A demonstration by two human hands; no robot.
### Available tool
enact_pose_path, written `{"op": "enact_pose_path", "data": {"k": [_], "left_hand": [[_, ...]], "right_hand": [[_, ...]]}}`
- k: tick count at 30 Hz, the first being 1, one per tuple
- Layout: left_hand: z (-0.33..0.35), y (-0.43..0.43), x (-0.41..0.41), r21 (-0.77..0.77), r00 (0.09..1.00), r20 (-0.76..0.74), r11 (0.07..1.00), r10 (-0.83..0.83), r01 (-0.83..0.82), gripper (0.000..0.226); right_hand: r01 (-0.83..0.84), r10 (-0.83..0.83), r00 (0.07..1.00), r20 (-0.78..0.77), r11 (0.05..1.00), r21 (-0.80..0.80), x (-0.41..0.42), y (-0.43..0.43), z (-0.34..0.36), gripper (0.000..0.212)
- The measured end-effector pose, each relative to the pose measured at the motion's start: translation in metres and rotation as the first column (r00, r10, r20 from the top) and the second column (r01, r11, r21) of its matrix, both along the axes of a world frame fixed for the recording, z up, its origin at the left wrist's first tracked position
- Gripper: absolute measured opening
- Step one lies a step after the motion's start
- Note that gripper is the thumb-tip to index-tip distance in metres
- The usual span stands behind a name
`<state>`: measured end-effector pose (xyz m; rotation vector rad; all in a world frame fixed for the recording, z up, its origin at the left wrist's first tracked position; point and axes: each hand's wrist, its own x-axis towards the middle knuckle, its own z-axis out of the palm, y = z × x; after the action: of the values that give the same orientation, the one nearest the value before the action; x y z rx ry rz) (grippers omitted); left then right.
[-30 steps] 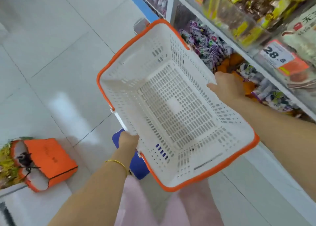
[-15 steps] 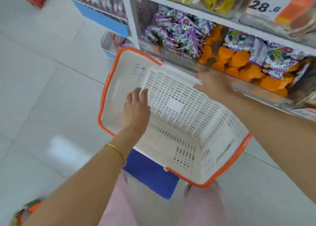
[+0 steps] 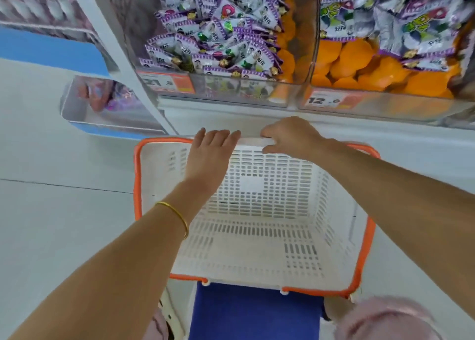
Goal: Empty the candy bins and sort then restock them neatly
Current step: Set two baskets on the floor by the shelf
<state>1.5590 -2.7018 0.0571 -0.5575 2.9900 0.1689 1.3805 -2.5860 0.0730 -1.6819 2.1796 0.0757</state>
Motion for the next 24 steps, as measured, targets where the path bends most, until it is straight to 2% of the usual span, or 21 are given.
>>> {"op": "enact_pose_path", "data": {"k": [7,9,14,18,21,24], "left_hand": [[-0.089,-0.015,-0.021,-0.081,1.000,0.027,0.997,0.014,-0.012,0.059],[-0.113,-0.014,-0.022,-0.120,0.999,0.040,0.993,0.022,-0.017,0.059],[-0.143,-0.023,-0.028,-0.224,0.994,0.088,0.973,0.066,-0.045,0.059],[-0.148,-0.026,-0.025,-0.235,0.972,0.224,0.972,0.076,-0.021,0.062],[-0.151,-0.017,-0.019,-0.228,0.940,0.336,0.973,0.057,0.023,0.064],[-0.170,-0.002,-0.009,-0.143,0.942,0.332,0.990,0.054,-0.006,0.062]], "right_hand": [[0.097,-0.096,0.993,0.076,0.995,-0.018,-0.011,-0.013,-0.096,0.042],[0.119,-0.118,0.990,0.075,0.993,-0.013,-0.012,-0.016,-0.118,0.038],[0.078,-0.086,0.989,-0.123,0.995,-0.067,-0.009,-0.032,-0.145,0.038],[0.107,-0.141,0.971,-0.192,0.978,-0.178,0.014,-0.023,-0.157,0.039],[0.055,-0.112,0.970,-0.214,0.966,-0.254,0.032,0.007,-0.168,0.053],[0.038,-0.141,0.965,-0.223,0.911,-0.411,0.043,0.040,-0.183,0.058]]}}
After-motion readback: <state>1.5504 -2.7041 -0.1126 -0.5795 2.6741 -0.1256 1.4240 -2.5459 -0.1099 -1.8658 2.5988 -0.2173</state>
